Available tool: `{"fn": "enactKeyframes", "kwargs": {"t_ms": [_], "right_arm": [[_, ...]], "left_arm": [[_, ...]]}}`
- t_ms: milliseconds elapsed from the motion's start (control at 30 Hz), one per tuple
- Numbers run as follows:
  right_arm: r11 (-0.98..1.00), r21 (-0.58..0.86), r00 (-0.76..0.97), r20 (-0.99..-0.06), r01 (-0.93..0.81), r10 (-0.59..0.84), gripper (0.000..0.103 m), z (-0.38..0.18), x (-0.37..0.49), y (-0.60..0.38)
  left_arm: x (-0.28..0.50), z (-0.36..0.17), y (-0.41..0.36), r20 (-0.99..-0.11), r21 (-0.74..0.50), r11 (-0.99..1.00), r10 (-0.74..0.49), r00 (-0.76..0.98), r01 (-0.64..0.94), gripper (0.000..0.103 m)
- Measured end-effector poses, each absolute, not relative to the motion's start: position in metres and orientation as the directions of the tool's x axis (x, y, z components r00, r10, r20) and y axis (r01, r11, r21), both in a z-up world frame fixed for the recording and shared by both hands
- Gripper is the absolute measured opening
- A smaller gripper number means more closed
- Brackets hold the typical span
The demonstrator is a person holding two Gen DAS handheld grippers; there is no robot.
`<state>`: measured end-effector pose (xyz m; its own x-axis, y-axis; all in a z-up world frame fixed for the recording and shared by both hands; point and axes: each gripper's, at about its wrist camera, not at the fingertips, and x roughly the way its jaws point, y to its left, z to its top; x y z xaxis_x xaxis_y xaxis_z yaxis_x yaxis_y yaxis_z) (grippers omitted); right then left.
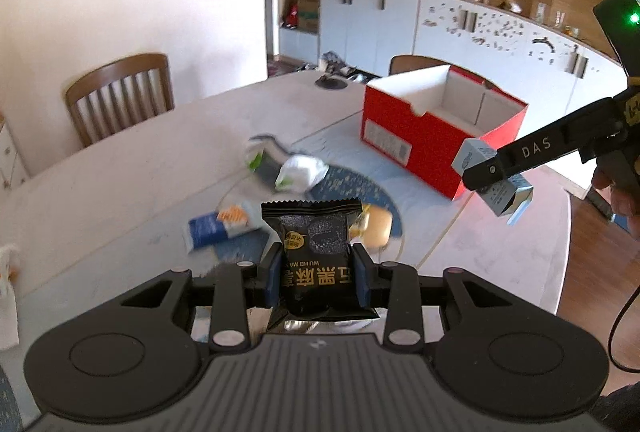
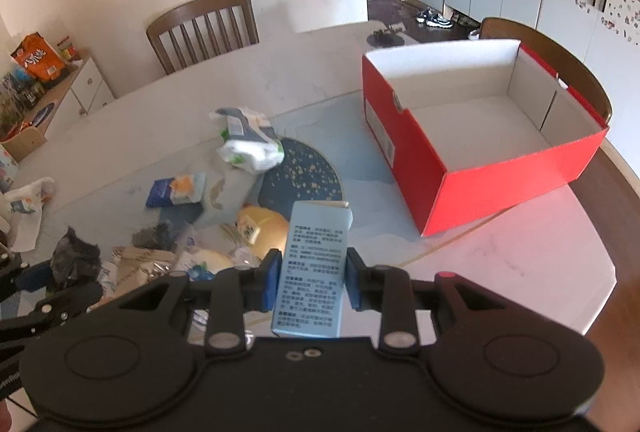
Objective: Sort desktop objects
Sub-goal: 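Carry the milk carton and black snack packet over the red shoebox with both tools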
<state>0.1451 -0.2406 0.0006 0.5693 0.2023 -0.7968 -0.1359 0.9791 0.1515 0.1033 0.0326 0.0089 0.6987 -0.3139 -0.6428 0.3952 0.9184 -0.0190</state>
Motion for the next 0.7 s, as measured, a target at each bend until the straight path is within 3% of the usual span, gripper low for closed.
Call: {"fn": "enactKeyframes", "kwargs": {"t_ms": [333,700], "right_arm": [[0.982,0.146,0.583,-0.79,-0.124,0.191,0.031,0.02,0.151,-0.251],[0.972,0.149,0.583,-0.78,-0.179,0.227,0.031,0.024,0.186,-0.301]], "left_arm": [[0.127,0.026,0.014,-0.639,-0.038,0.892,-0.368,0.675,0.45,0.034],[0.161,0.032,-0.04,-0.645,-0.034,0.912,-0.333,0.688,0.408,0.034]]}}
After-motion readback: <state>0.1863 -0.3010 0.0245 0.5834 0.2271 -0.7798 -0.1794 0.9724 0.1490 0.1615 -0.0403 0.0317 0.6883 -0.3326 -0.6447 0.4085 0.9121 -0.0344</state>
